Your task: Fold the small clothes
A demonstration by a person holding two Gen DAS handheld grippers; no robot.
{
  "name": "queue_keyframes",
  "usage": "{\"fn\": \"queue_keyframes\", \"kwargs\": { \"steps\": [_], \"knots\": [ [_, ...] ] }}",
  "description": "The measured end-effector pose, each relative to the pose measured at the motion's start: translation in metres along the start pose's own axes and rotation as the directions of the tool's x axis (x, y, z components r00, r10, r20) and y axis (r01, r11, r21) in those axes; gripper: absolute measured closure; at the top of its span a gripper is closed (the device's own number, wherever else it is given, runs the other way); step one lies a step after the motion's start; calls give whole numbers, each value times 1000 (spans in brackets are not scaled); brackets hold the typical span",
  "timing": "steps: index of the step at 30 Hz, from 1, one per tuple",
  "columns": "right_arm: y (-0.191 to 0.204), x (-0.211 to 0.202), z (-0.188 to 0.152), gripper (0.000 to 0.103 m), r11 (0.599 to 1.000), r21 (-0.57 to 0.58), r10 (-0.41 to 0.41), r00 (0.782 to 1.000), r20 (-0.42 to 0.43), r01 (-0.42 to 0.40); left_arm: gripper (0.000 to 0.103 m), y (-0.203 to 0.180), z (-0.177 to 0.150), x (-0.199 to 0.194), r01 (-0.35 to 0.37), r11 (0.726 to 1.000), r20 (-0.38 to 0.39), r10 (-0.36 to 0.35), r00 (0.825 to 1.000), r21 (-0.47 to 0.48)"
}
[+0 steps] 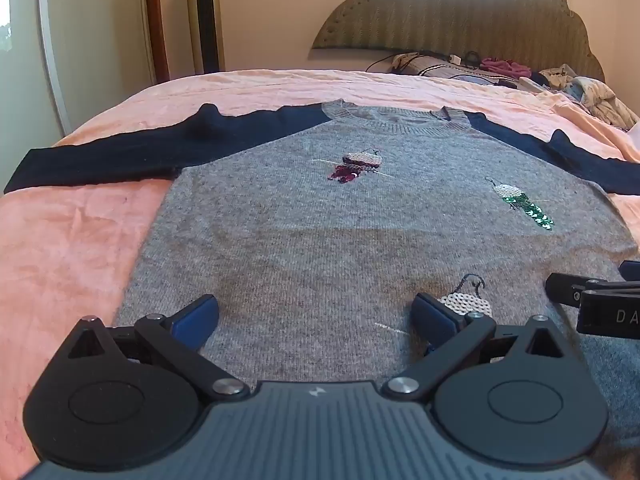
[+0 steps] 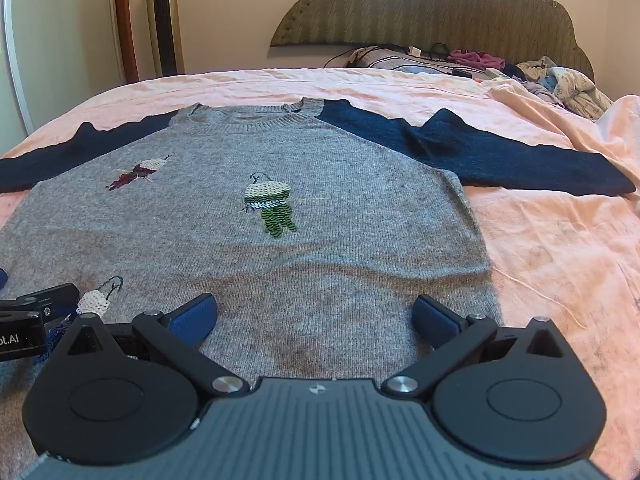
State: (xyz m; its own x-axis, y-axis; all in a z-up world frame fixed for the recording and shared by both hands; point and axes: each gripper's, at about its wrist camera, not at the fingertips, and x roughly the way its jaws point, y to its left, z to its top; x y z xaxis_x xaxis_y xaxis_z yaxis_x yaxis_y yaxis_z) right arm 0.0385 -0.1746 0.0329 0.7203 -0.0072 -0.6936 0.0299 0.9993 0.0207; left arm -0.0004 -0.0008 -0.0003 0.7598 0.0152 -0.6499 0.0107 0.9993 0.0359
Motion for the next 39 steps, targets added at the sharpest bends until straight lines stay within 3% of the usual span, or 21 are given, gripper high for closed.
{"fn": "queue_keyframes", "kwargs": {
  "steps": [39],
  "knots": [
    [0,0,0,0,1000,2,2,1000,0,-2,0,1,3,2,17,1000,-32,-17,999,-7]
  ]
}}
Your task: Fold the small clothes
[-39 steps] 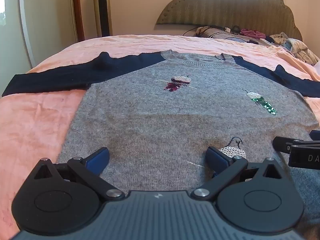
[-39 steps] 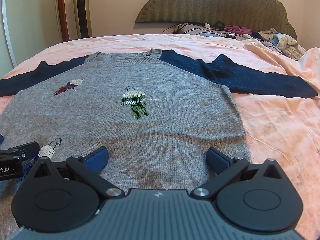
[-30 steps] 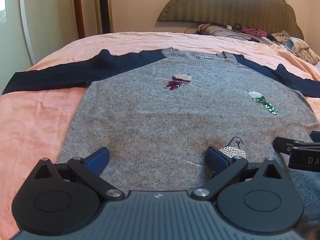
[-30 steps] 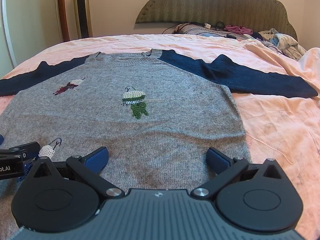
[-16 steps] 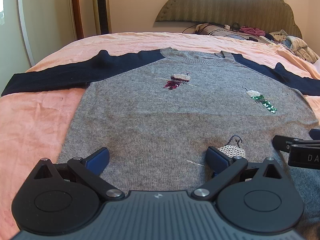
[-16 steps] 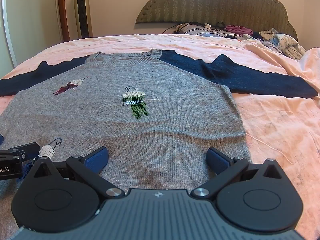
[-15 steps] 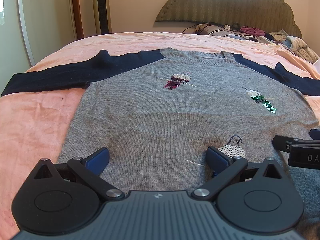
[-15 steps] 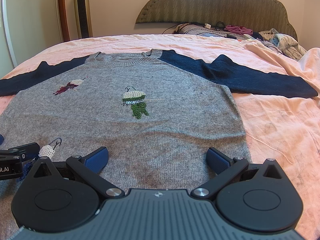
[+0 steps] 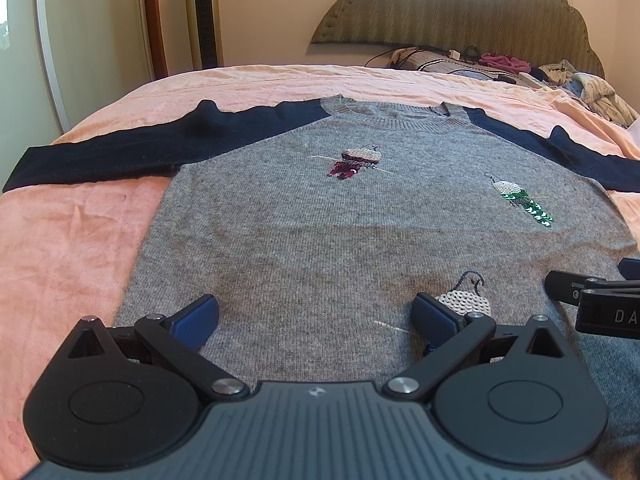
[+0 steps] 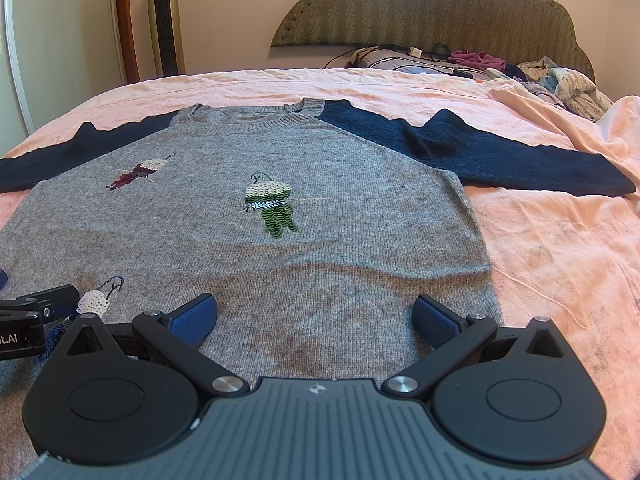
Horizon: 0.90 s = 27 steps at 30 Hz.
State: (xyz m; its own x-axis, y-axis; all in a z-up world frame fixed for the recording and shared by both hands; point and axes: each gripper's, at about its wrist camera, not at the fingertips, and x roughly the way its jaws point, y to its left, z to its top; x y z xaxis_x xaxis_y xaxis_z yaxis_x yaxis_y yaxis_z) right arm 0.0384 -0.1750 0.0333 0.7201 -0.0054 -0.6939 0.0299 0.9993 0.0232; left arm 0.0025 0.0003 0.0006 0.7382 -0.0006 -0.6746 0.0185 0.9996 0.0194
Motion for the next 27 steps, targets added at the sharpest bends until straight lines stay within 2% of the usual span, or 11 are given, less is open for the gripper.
{"fn": "queue_keyframes", "kwargs": {
  "steps": [24,27],
  "knots": [
    [-1,-1,-1,0,1000,-1,-2,1000,-1,2,0,0,0,0,0,1000,1,0,1000,0],
    [-4,-3,2,0,1000,-3,11,999,-31,-12,0,0,0,0,1,1000,1,-1,1000,0]
  ]
}}
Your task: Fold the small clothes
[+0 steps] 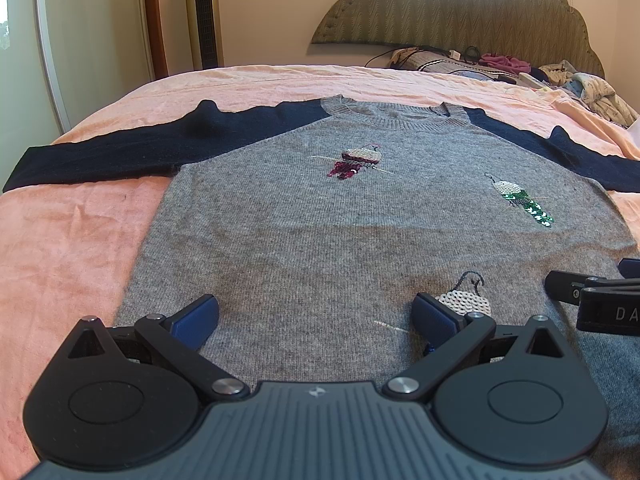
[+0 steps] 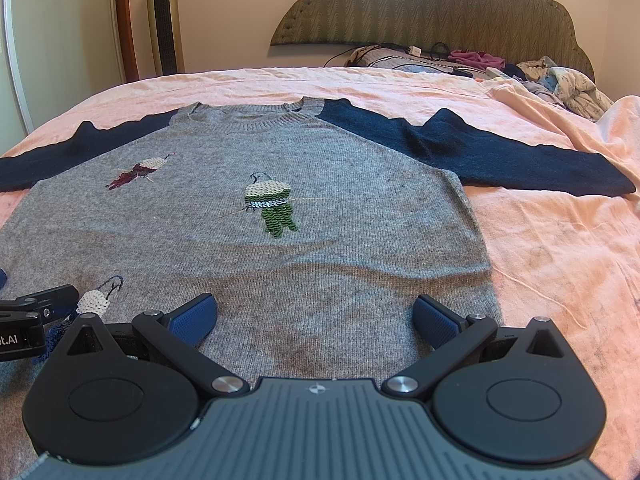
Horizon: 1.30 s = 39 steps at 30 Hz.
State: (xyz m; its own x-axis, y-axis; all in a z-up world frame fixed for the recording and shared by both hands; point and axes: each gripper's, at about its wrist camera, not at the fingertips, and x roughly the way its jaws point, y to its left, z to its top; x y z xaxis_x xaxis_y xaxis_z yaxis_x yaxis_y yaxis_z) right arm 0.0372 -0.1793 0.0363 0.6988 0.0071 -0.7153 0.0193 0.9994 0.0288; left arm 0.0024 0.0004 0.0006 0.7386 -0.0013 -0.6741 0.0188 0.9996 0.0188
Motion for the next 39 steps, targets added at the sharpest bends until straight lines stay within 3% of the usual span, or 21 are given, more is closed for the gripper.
{"fn": "queue_keyframes", "kwargs": {
  "steps": [2,4,7,10,12,14,16,19,21,25,27,30,33,34,35,36,39],
  "knots": [
    [-4,4,11,0,999,-5,45,998,-36,-45,0,0,0,0,0,1000,0,0,1000,0],
    [-25,-2,20,0,995,62,82,996,-29,-80,0,0,0,0,0,1000,0,0,1000,0],
    [-74,-13,32,0,973,187,121,990,76,-134,0,0,0,0,0,1000,0,0,1000,0],
    [-144,-13,50,0,936,317,102,980,169,-152,0,0,0,0,0,1000,0,0,1000,-1],
    [-202,-6,59,0,874,451,103,976,191,-180,0,0,0,0,0,1000,0,0,1000,0],
    [-257,0,59,0,780,598,48,971,234,-183,0,0,0,0,0,1000,0,0,1000,-1],
    [-299,4,61,0,729,662,-8,965,263,-175,0,0,0,0,0,1000,0,0,1000,0],
    [-344,17,63,0,688,714,-76,964,255,-135,0,0,0,0,0,1000,0,0,1000,0],
    [-366,30,62,0,644,750,-72,963,258,-153,0,0,0,0,0,1000,0,0,1000,0],
    [-401,64,60,7,520,832,-47,967,252,-192,0,0,0,0,1,1000,1,-1,1000,0],
    [-408,78,58,12,492,850,-53,968,245,-188,0,0,0,0,1,1000,1,-1,1000,0],
    [-410,89,61,20,495,851,-97,961,258,-178,0,0,0,0,1,1000,1,-1,1000,0],
    [-413,101,63,45,508,849,-134,961,243,-144,0,0,0,0,1,1000,1,-1,1000,0],
    [-412,103,63,60,519,846,-148,962,229,-121,0,0,0,0,1,1000,1,-1,1000,0],
    [-412,106,63,81,526,845,-157,966,206,-95,0,1,0,0,1,1000,1,-1,1000,-1],
    [-412,106,63,89,526,847,-158,969,192,-82,0,0,0,0,1,1000,1,-1,1000,0],
    [-398,87,68,88,535,837,-173,954,246,-119,0,0,0,0,1,1000,1,-1,1000,0]
  ]
}}
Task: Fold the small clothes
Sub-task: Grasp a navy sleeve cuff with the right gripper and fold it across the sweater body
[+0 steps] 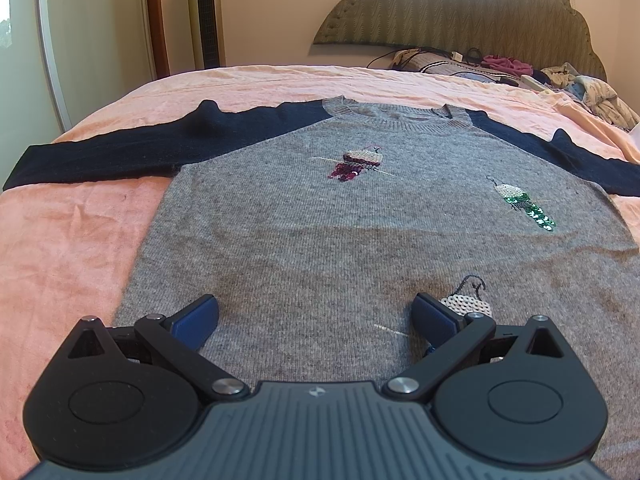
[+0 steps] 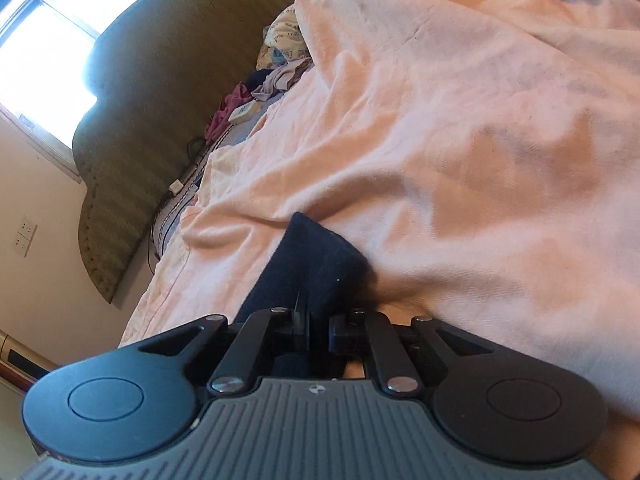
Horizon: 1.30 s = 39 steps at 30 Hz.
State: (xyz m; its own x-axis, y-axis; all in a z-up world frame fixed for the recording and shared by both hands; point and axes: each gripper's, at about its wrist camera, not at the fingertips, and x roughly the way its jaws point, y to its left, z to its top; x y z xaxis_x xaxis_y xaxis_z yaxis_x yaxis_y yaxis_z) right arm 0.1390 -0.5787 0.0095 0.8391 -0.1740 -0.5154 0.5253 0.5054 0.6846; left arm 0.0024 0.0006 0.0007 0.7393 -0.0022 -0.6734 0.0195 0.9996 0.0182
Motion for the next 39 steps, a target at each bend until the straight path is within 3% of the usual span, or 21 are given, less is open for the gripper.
{"fn": "queue_keyframes", "kwargs": {
  "steps": [4,8,10,11,13,14,16,19,21,23,25,27,28,29,31,33,34,35,36,37,39],
  "knots": [
    [82,-35,-43,88,958,-166,227,972,-66,-235,0,0,0,0,1,1000,0,-1,1000,-1],
    [173,-50,-132,88,831,-275,406,864,-297,-484,0,0,0,-1,1,1000,0,-1,1000,-1],
    [203,-47,-182,88,791,-275,419,811,-408,-546,0,0,0,0,1,1000,0,-1,1000,-1],
    [214,-44,-203,88,779,-291,403,799,-446,-555,0,0,0,-1,1,1000,0,-1,1000,0],
    [233,-42,-248,80,764,-347,337,795,-504,-544,0,0,1,0,3,1000,0,-3,1000,0],
    [236,-44,-263,62,762,-357,318,792,-521,-541,0,0,1,0,6,1000,1,-6,1000,1],
    [233,-63,-279,39,761,-350,338,794,-505,-546,0,2,1,-1,22,1000,5,-22,1000,0],
    [209,-95,-276,36,738,-341,389,779,-491,-583,0,14,1,-6,83,996,23,-82,996,-41],
    [188,-112,-272,36,729,-390,365,801,-474,-563,0,23,9,-8,131,985,18,-130,991,-108],
    [163,-119,-268,36,729,-446,324,836,-443,-519,0,34,27,-5,262,941,31,-261,965,-214],
    [141,-120,-263,36,750,-453,295,857,-422,-481,0,44,52,9,416,836,72,-419,905,-359],
    [122,-113,-260,36,800,-378,292,853,-433,-466,0,44,75,39,500,721,55,-543,838,-480],
    [116,-112,-257,35,810,-332,326,842,-429,-483,0,41,83,58,519,681,42,-585,810,-517],
    [115,-112,-256,28,810,-318,344,838,-424,-494,0,35,90,74,510,676,23,-591,806,-532],
    [115,-109,-257,26,808,-314,348,834,-429,-498,0,20,100,100,466,713,-38,-566,823,-524],
    [115,-109,-258,24,800,-319,354,829,-433,-508,0,2,110,110,458,757,-36,-533,845,-467],
    [114,-109,-258,22,798,-314,361,825,-435,-515,9,-5,115,113,449,774,-50,-523,851,-448],
    [114,-109,-258,22,797,-308,367,822,-436,-520,20,-13,119,115,444,786,-58,-515,855,-430],
    [113,-109,-257,21,797,-300,373,819,-437,-523,69,-20,122,116,442,800,-76,-512,856,-406],
    [113,-109,-257,20,798,-293,379,816,-437,-527,98,-27,125,119,425,822,-113,-496,861,-378],
    [114,-109,-257,19,795,-288,387,812,-437,-534,98,-38,126,119,398,862,-133,-455,881,-315]
  ]
}}
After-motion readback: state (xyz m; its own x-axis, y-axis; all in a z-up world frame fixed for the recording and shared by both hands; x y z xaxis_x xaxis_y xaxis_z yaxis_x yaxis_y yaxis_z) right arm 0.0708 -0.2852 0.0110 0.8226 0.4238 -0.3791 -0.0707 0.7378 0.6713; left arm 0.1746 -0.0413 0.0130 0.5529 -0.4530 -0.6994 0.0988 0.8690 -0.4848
